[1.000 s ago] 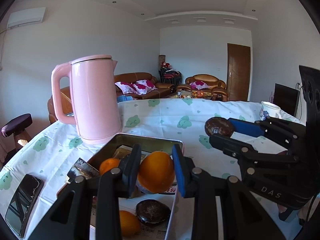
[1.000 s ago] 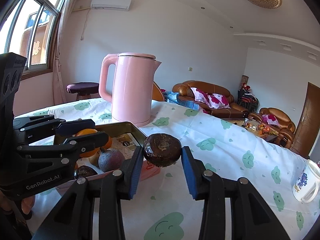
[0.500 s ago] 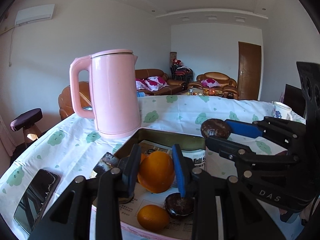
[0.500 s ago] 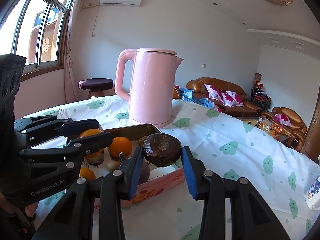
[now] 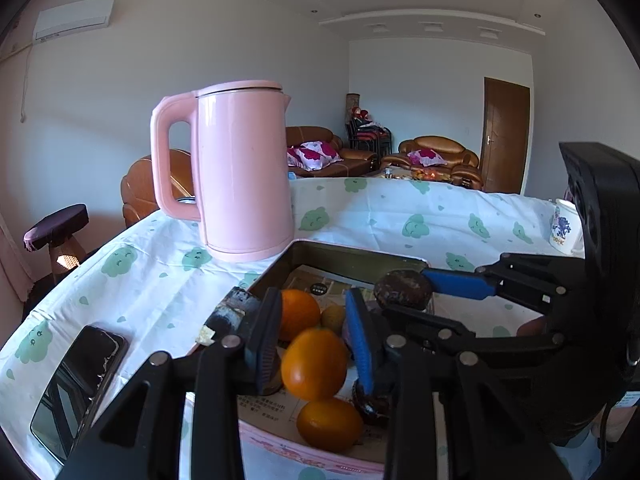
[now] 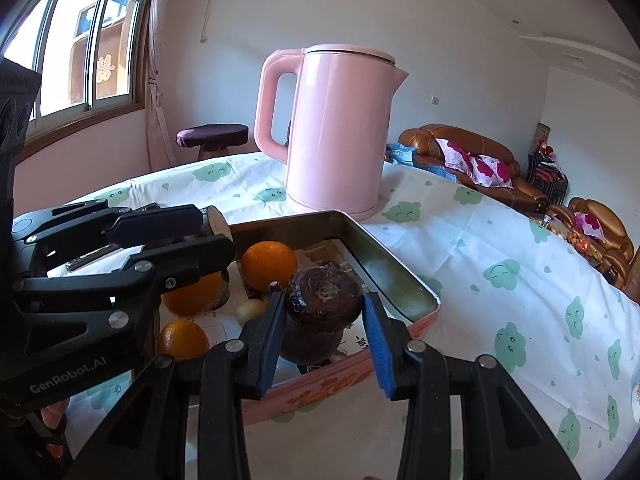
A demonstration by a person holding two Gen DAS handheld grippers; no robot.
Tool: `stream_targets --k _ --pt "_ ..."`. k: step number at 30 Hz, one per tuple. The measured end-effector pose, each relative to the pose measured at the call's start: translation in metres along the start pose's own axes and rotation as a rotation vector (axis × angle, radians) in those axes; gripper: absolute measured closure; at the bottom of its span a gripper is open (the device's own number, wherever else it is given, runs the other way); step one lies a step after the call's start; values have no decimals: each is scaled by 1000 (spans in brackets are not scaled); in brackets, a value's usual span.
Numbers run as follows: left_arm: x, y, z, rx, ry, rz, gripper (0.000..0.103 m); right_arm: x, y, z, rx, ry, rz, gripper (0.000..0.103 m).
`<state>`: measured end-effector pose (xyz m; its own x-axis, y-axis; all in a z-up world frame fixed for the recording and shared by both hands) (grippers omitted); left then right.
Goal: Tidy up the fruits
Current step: 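Lower the brown fruit into the tin box and open the right gripper while the left releases the orange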
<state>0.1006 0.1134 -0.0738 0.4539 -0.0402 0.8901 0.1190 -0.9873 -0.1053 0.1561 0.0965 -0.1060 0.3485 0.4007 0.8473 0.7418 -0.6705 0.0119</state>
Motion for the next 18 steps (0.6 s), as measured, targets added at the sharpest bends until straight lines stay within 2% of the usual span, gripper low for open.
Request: stream_targets --k 3,5,6,8,18 --pt "-1 1 1 -2 -6 6 67 -2 -3 3 18 -23 -5 61" --pt "0 0 1 0 -4 6 60 -2 -3 3 17 -23 -5 59" --pt "0 0 0 2 -2 6 58 -2 -3 3 23 -27 -3 56" --pt "0 1 -1 5 5 8 50 -3 -4 3 30 -31 -1 39" --pt "11 -4 -21 9 77 -21 35 -4 -4 -9 10 -2 6 39"
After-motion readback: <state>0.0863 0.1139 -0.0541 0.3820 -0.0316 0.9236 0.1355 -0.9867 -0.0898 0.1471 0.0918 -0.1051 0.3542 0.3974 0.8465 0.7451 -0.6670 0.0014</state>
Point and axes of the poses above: each gripper's, at about its wrist camera, not at the fingertips, and z roughly the way its jaws point, y to its right, x to its top, the point moved 6 cm from there along z, roughly the way its jaws point, and after that the axes turned 7 degrees about z, right-handed, at the moved point
